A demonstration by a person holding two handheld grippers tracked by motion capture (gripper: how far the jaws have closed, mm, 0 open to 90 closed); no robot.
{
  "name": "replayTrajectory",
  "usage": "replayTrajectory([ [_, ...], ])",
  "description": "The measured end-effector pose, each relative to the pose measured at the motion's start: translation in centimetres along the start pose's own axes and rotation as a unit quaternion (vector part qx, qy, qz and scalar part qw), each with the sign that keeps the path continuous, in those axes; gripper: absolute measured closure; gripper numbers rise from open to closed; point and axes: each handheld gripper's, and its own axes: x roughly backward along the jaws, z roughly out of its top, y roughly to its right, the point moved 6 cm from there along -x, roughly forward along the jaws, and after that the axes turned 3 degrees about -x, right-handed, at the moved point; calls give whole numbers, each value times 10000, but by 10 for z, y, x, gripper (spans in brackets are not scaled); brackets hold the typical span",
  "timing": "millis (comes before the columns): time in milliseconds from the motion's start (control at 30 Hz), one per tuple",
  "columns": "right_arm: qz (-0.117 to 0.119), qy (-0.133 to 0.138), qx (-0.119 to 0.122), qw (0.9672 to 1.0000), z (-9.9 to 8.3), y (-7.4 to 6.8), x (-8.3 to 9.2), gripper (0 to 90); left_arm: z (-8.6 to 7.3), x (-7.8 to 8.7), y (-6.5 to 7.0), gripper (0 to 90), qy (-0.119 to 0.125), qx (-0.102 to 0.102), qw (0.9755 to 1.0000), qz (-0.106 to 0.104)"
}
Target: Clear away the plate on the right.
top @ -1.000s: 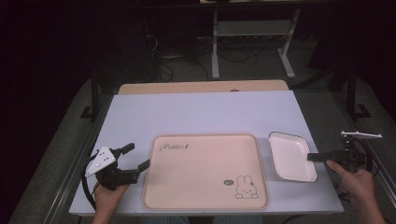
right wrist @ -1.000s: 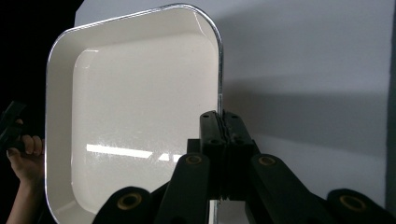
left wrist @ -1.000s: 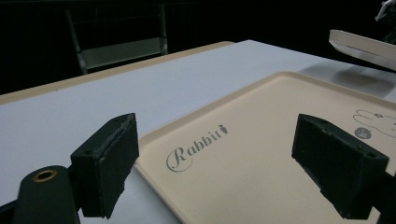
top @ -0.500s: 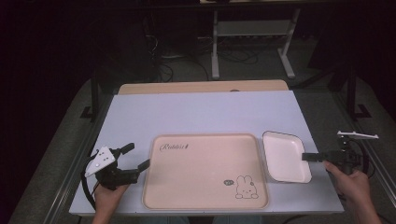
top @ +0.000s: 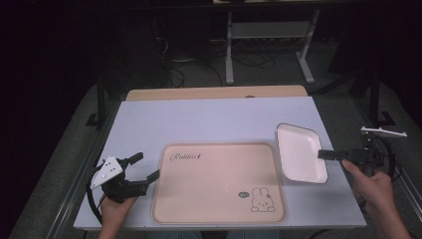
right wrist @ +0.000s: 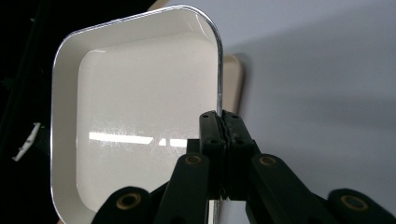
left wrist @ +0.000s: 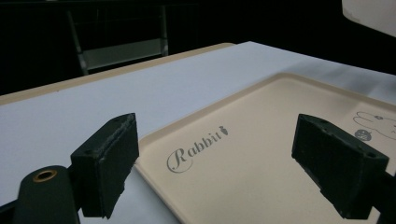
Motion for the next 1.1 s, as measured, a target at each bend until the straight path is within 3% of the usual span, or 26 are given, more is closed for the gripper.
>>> replayTrajectory([
  [33, 44, 33, 79, 10000, 4, -13, 1, 877, 0, 0, 0, 142, -13, -20, 10000, -5],
  [67, 44, 33, 79, 10000, 4, -13, 1, 877, 0, 0, 0, 142, -13, -20, 10000, -5],
  [133, 66, 63, 200, 9998, 10, -31, 2, 876, 0, 0, 1, 142, 4, -16, 10000, -8],
  [167, 66, 63, 200, 9998, 10, -31, 2, 876, 0, 0, 1, 142, 4, -16, 10000, -8],
  [233, 49, 36, 277, 9996, 14, -46, 1, 878, 0, 0, 0, 142, 3, -11, 10000, -3],
  [267, 45, 37, 312, 9995, 18, -58, 0, 879, 0, 0, 0, 142, 12, 3, 10000, 8],
  [300, 45, 37, 312, 9995, 18, -58, 0, 879, 0, 0, 0, 142, 12, 3, 10000, 8],
  [400, 109, 41, 534, 9985, 22, -85, -4, 877, 1, 1, 0, 142, 25, 8, 10000, 9],
  [433, 109, 41, 534, 9985, 22, -85, -4, 877, 1, 1, 0, 142, 26, 0, 10000, 14],
  [467, 187, 36, 691, 9974, 23, -101, -8, 878, 1, 1, -1, 142, 33, -1, 10000, 11],
  [500, 187, 36, 691, 9974, 23, -101, -8, 878, 1, 1, -1, 142, 33, -1, 10000, 11],
  [533, 305, -11, 788, 9964, 23, -114, -13, 879, 0, 1, -1, 142, 30, 5, 10000, 20],
  [600, 393, -60, 843, 9956, 23, -124, -19, 879, 0, 1, -2, 142, 24, 18, 10000, 32],
  [767, 495, -111, 781, 9957, 23, -134, -34, 879, 0, 2, -3, 142, 41, 28, 10000, 51],
  [867, 585, -108, 729, 9956, 20, -137, -52, 878, 0, 3, -4, 142, 39, 37, 10000, 50],
  [1000, 596, -173, 705, 9956, 15, -135, -69, 878, 1, 3, -3, 142, 47, 17, 10000, 47],
  [1067, 593, -294, 644, 9957, 7, -131, -90, 877, 1, 3, -3, 143, 52, 21, 10000, 52],
  [1100, 593, -294, 644, 9957, 7, -131, -90, 877, 1, 3, -3, 143, 52, 21, 10000, 52],
])
